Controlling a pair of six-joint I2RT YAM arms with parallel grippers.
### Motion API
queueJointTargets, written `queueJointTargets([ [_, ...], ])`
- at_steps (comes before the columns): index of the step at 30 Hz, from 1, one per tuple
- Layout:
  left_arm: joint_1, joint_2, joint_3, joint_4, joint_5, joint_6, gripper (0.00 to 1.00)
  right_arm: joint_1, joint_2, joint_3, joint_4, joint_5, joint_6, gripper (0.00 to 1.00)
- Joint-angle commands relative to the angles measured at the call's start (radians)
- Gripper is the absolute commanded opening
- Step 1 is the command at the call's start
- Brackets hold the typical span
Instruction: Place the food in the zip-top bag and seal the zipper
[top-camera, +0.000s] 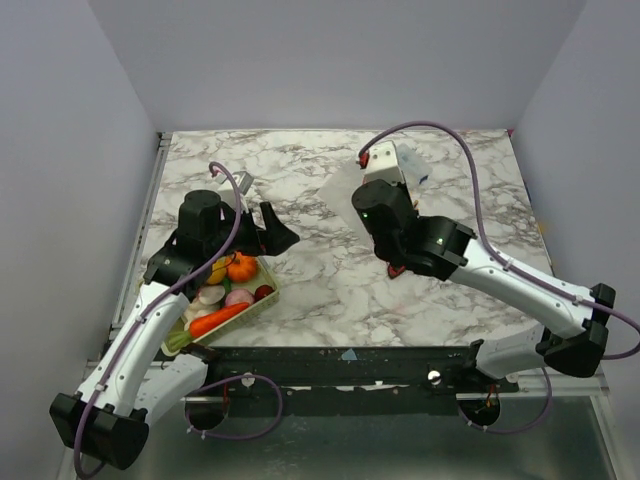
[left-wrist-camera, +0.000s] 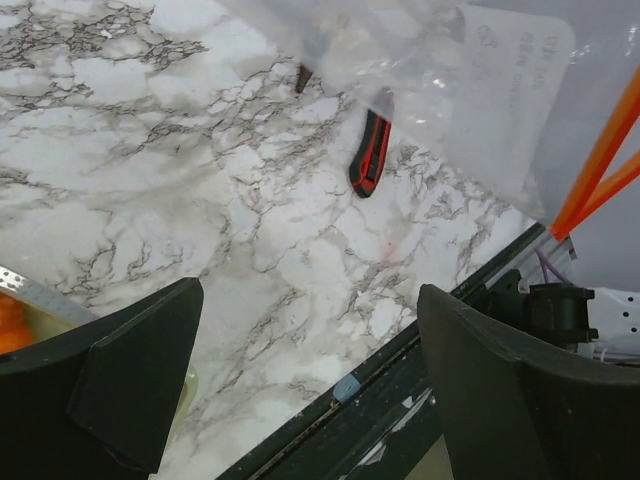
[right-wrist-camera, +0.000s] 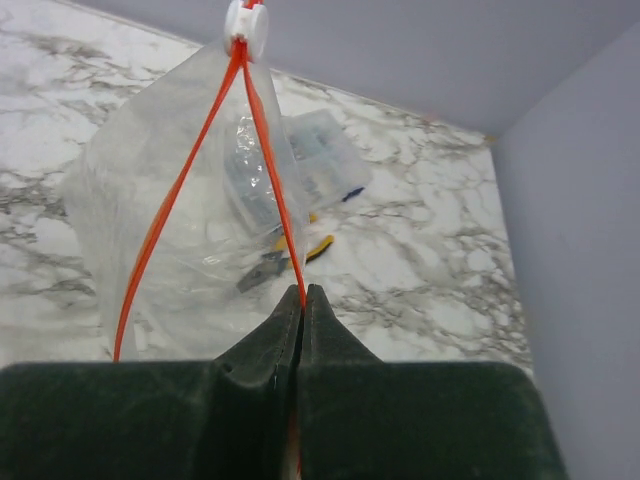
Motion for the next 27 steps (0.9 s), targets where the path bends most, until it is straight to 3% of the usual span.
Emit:
queueJointTargets([
  [1, 0.000, 0.010, 0.012, 0.009, -0.029, -0.033, 0.89, 0.002, 0.000, 0.021, -0.113, 0.083, -0.167, 0.00],
  [5, 0.000, 0.043, 0.060, -0.197, -0.281, -0.034, 0.89, 0.002, 0.166, 0.029, -0.077, 0.063, -0.190, 0.00],
  [8, 0.001, 0.066, 0.091, -0.340, -0.502, -0.055, 0.90, 0.002, 0.325, 0.112, -0.061, -0.086, -0.098, 0.00],
  [11, 0.001, 0.061, 0.082, -0.428, -0.630, -0.083, 0.91, 0.002, 0.442, 0.148, 0.028, -0.232, -0.029, 0.00],
  [16, 0.004, 0.049, 0.055, -0.468, -0.688, -0.132, 0.92, 0.004, 0.522, 0.139, 0.141, -0.431, 0.050, 0.00],
  [22, 0.025, 0.080, 0.004, -0.405, -0.651, -0.147, 0.86, -0.003, 0.493, 0.066, 0.196, -0.457, 0.132, 0.00],
  [27, 0.031, 0.119, -0.003, -0.426, -0.746, -0.212, 0.83, -0.019, 0.455, 0.013, 0.201, -0.458, 0.178, 0.00],
])
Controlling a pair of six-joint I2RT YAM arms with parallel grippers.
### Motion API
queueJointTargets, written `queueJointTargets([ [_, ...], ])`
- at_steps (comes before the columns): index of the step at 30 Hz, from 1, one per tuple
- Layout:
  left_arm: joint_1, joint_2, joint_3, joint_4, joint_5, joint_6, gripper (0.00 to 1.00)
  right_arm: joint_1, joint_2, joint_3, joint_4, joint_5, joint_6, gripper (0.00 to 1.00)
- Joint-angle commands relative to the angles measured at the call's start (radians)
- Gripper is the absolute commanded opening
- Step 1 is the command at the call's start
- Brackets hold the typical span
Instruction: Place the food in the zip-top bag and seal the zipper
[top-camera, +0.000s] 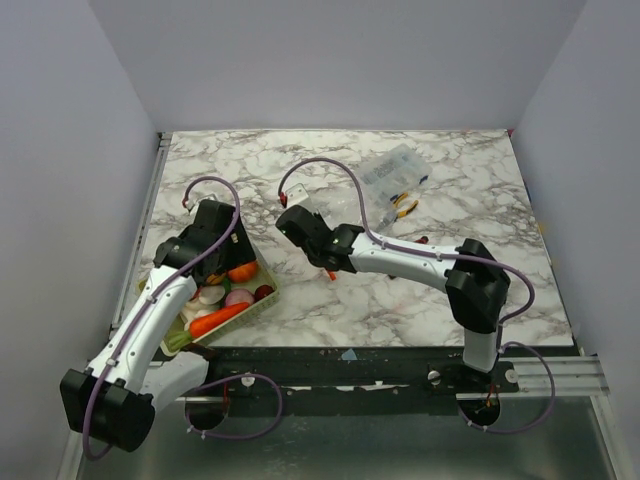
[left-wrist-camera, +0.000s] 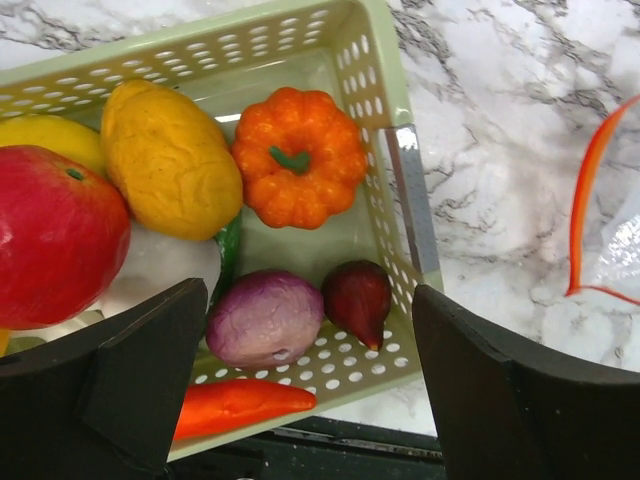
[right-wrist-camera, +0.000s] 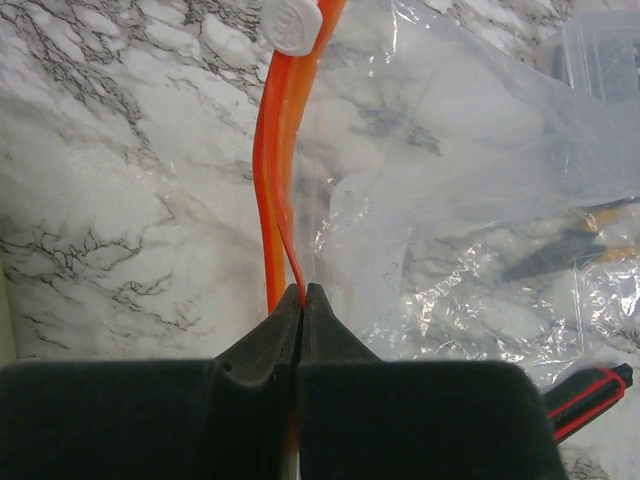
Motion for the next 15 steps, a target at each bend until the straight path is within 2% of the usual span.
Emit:
queueJointTargets([
  [1, 0.008, 0.025, -0.021, -0.011, -0.109, -0.070, 0.81, -0.013, -0.062, -0.051, 0.038, -0.034, 0.072, 0.00],
  [5, 0.008, -0.001, -0.053, -0.033, -0.044, -0.110, 0.73, -0.028, -0.081, -0.070, 0.039, -0.034, 0.083, 0.00],
  [9, 0.008, -0.085, -0.078, -0.109, 0.013, -0.173, 0.75, -0.038, -0.086, -0.073, 0.040, -0.038, 0.085, 0.00],
  [13, 0.009, -0.155, -0.072, -0.228, -0.188, -0.313, 0.79, -0.040, -0.089, -0.083, 0.048, -0.045, 0.083, 0.00],
  [15, 0.010, -0.165, -0.062, -0.238, -0.238, -0.320, 0.80, -0.040, -0.089, -0.082, 0.050, -0.048, 0.084, 0.00],
])
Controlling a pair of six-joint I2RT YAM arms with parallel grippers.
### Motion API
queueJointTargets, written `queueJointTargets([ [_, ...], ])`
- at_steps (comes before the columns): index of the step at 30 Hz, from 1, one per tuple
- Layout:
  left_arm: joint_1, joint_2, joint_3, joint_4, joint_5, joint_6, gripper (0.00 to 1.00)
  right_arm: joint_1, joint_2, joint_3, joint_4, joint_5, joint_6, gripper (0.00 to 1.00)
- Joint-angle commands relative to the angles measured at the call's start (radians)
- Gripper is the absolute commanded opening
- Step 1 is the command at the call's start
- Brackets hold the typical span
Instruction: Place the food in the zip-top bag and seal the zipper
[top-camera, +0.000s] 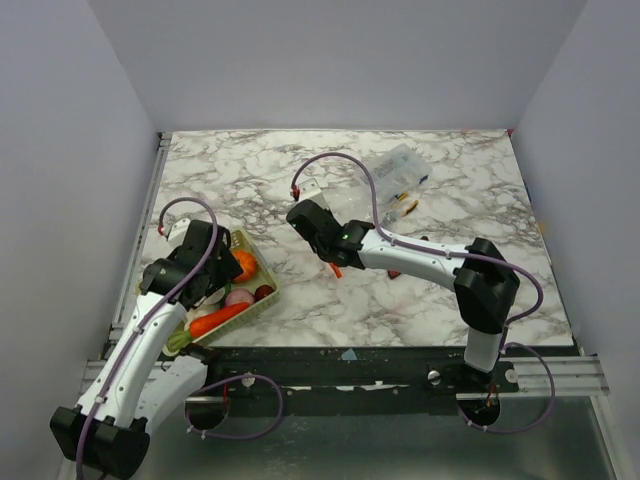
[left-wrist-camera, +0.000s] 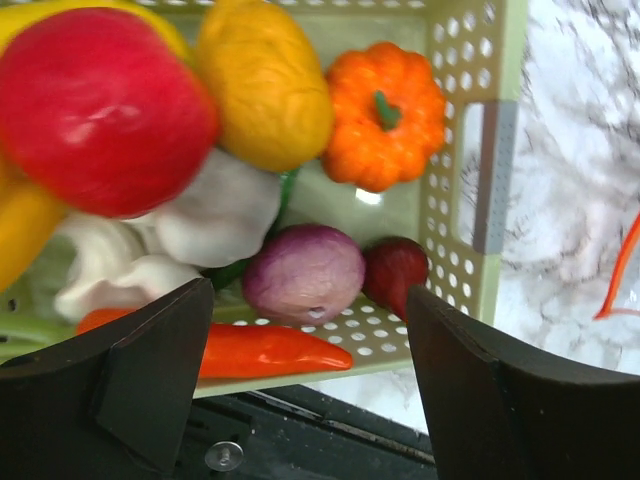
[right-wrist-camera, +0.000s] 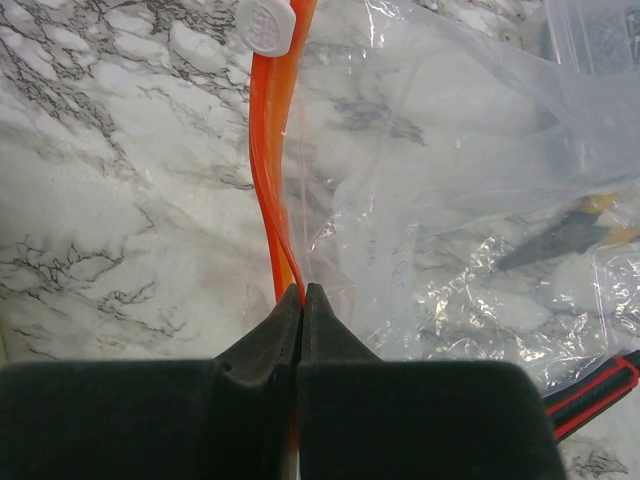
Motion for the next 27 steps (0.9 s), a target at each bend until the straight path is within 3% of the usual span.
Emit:
queueJointTargets([
  [1, 0.005, -0.046, 0.027, -0.133, -0.204, -0.124, 0.82, -0.004, -0.034, -0.016, 0.028, -0.024, 0.016, 0.00],
  [5, 0.018, 0.021, 0.130, -0.236, -0.370, -0.132, 0.98, -0.004, -0.035, -0.012, 0.030, -0.043, 0.016, 0.00],
  [9, 0.090, 0.102, 0.171, -0.263, -0.459, -0.114, 0.99, -0.005, -0.040, -0.019, 0.029, -0.055, 0.006, 0.00],
  [16, 0.239, 0.190, 0.138, -0.048, -0.339, 0.021, 0.98, -0.008, -0.056, -0.031, 0.030, -0.062, 0.013, 0.00],
  [21, 0.252, 0.264, 0.161, -0.045, -0.294, -0.001, 0.98, -0.010, -0.058, -0.034, 0.030, -0.058, 0.016, 0.00],
  [27, 0.253, 0.280, 0.093, 0.017, -0.236, -0.026, 0.91, -0.010, -0.071, -0.037, 0.030, -0.057, 0.020, 0.00],
])
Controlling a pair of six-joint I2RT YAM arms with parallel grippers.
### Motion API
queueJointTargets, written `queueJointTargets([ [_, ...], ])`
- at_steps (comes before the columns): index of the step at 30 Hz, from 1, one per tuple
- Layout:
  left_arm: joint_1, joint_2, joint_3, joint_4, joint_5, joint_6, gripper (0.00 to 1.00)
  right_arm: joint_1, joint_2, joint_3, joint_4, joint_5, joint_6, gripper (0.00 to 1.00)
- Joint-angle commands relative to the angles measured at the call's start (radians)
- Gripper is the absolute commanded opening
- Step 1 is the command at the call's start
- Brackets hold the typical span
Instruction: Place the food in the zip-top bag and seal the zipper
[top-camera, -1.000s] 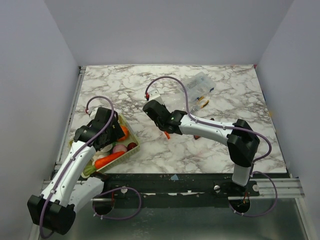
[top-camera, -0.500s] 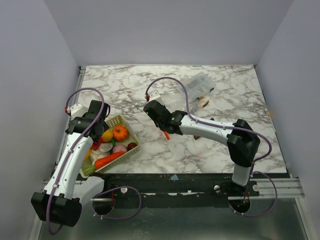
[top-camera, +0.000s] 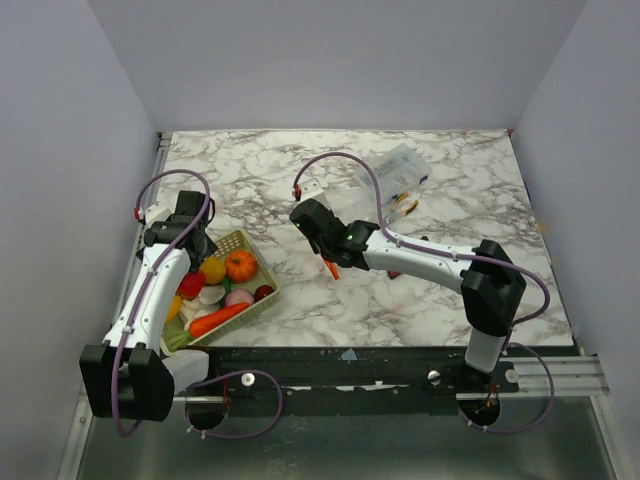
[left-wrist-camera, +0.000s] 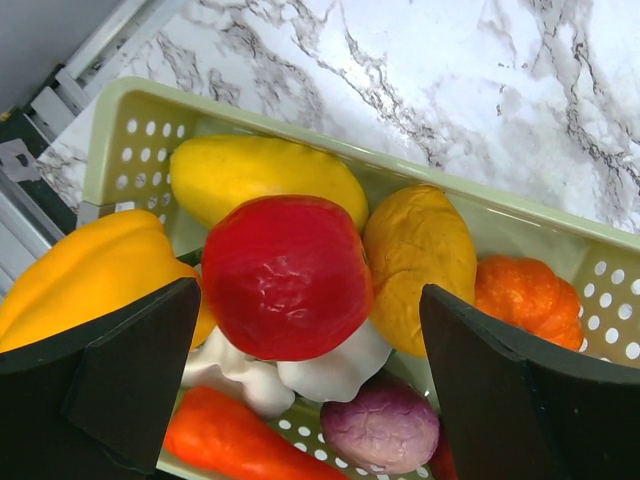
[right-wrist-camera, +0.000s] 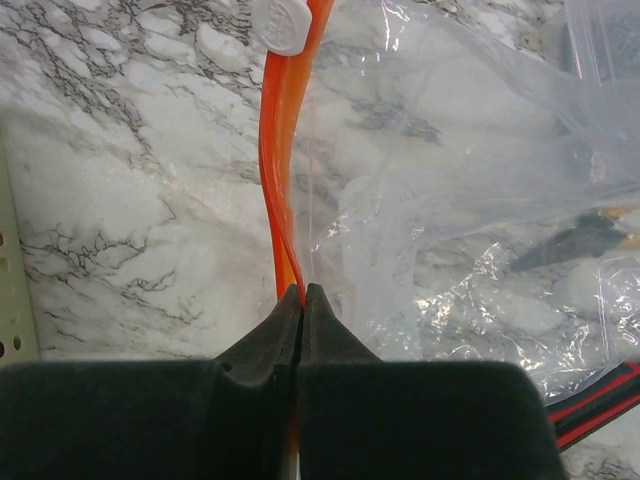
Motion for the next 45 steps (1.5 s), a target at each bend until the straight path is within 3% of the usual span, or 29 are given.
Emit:
queueJointTargets([
  [1, 0.007, 0.009, -0.042, 0.053, 0.049, -0.013, 0.91, -0.007, -0.041, -0.014, 0.016, -0.011, 0.018, 0.00],
  [12, 0.007, 0.083, -0.083, 0.088, 0.024, -0.070, 0.86, -0.007, -0.079, -0.056, 0.029, -0.021, 0.027, 0.00],
  [16, 0.008, 0.086, -0.088, 0.087, 0.020, -0.075, 0.76, -0.007, -0.091, -0.065, 0.035, -0.022, 0.027, 0.00],
  [20, 0.008, 0.059, -0.091, 0.086, 0.026, -0.067, 0.58, -0.007, -0.099, -0.066, 0.037, -0.026, 0.030, 0.00],
  [23, 0.007, 0.028, -0.083, 0.076, 0.043, -0.054, 0.55, -0.007, -0.112, -0.069, 0.037, -0.036, 0.038, 0.00],
  [31, 0.003, -0.134, -0.013, 0.087, 0.226, 0.049, 0.30, -0.006, -0.132, -0.063, 0.033, -0.064, 0.061, 0.00],
  [34, 0.001, -0.178, 0.010, 0.117, 0.353, 0.081, 0.19, -0.007, -0.136, -0.051, 0.020, -0.071, 0.072, 0.00],
  [36, -0.001, -0.194, 0.013, 0.166, 0.480, 0.113, 0.07, -0.007, -0.139, -0.032, 0.003, -0.083, 0.081, 0.00],
  [37, -0.003, -0.199, 0.010, 0.197, 0.572, 0.134, 0.01, -0.007, -0.141, -0.025, -0.007, -0.087, 0.086, 0.00],
  [39, -0.002, -0.209, -0.022, 0.307, 0.787, 0.201, 0.00, -0.009, -0.152, -0.013, -0.023, -0.094, 0.105, 0.00],
  [42, -0.004, -0.228, -0.139, 0.617, 1.225, 0.228, 0.00, -0.017, -0.177, -0.013, -0.024, -0.139, 0.125, 0.00],
  [45, -0.042, -0.208, -0.268, 0.988, 1.470, 0.075, 0.00, -0.032, -0.199, -0.008, -0.025, -0.205, 0.150, 0.00],
])
